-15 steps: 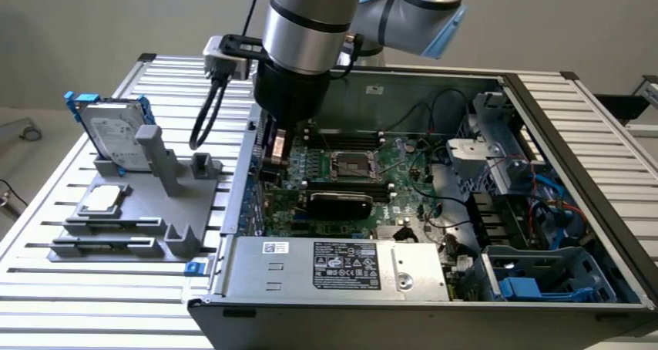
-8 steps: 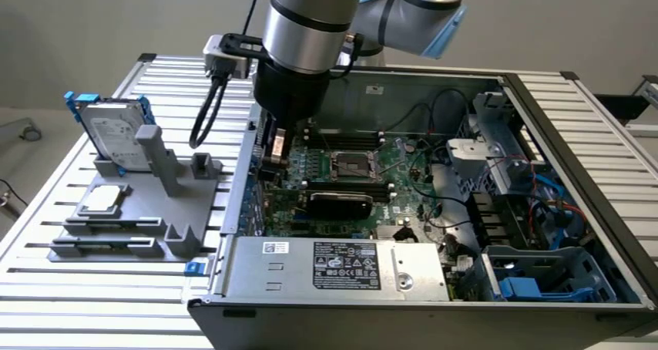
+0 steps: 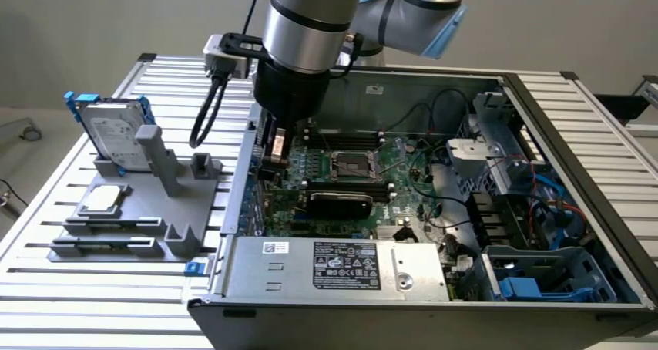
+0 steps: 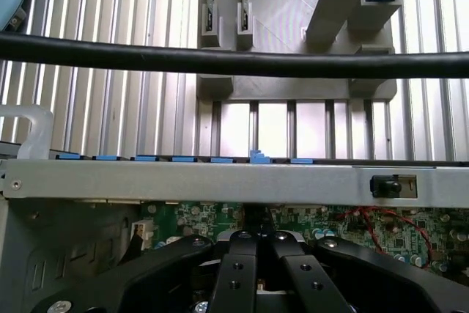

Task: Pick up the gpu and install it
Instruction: 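Press down on the gpu until it lock into place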

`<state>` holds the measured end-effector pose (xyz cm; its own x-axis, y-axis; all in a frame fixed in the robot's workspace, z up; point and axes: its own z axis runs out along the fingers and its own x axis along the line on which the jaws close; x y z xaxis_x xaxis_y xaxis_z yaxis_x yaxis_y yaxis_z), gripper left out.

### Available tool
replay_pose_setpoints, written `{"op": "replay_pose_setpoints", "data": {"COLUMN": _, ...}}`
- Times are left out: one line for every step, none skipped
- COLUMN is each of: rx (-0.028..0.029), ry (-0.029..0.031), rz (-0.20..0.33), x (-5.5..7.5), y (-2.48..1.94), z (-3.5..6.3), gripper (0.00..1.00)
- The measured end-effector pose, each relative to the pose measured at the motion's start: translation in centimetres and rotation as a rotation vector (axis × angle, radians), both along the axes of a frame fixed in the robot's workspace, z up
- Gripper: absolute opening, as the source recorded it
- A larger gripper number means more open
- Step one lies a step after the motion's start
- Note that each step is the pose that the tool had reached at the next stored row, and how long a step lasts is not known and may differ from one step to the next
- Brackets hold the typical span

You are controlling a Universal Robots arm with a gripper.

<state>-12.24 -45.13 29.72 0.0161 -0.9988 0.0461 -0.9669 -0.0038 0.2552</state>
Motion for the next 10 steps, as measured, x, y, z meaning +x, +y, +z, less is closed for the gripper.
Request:
{"op": "replay_pose_setpoints", "data": {"rx": 0.0003, "ry": -0.0001, "rz": 0.000, "x": 0.01, "y": 0.00, "z": 0.05, "gripper": 0.11}}
{"op": "replay_pose_setpoints", "data": {"rx": 0.0003, "ry": 0.0001, "rz": 0.000, "x": 0.04, "y": 0.00, "z": 0.16, "gripper": 0.11}}
{"op": "replay_pose_setpoints", "data": {"rx": -0.0002, "ry": 0.0002, "rz": 0.000, "x": 0.10, "y": 0.00, "z": 0.33, "gripper": 0.11}}
{"op": "replay_pose_setpoints", "data": {"rx": -0.0002, "ry": 0.0000, "rz": 0.000, "x": 0.17, "y": -0.01, "z": 0.48, "gripper": 0.11}}
{"op": "replay_pose_setpoints", "data": {"rx": -0.0002, "ry": 0.0001, "rz": 0.000, "x": 0.23, "y": -0.01, "z": 0.58, "gripper": 0.11}}
{"op": "replay_pose_setpoints", "data": {"rx": -0.0002, "ry": 0.0001, "rz": 0.000, "x": 0.30, "y": 0.00, "z": 0.62, "gripper": 0.11}}
{"op": "replay_pose_setpoints", "data": {"rx": -0.0002, "ry": 0.0001, "rz": 0.000, "x": 0.33, "y": -0.01, "z": 0.62, "gripper": 0.11}}
{"op": "replay_pose_setpoints", "data": {"rx": -0.0002, "ry": 0.0001, "rz": 0.000, "x": 0.33, "y": -0.03, "z": 0.62, "gripper": 0.11}}
{"op": "replay_pose_setpoints", "data": {"rx": -0.0002, "ry": -0.0002, "rz": 0.000, "x": 0.33, "y": -0.06, "z": 0.62, "gripper": 0.11}}
{"op": "replay_pose_setpoints", "data": {"rx": -0.0004, "ry": -0.0008, "rz": 0.000, "x": 0.34, "y": -0.11, "z": 0.60, "gripper": 0.11}}
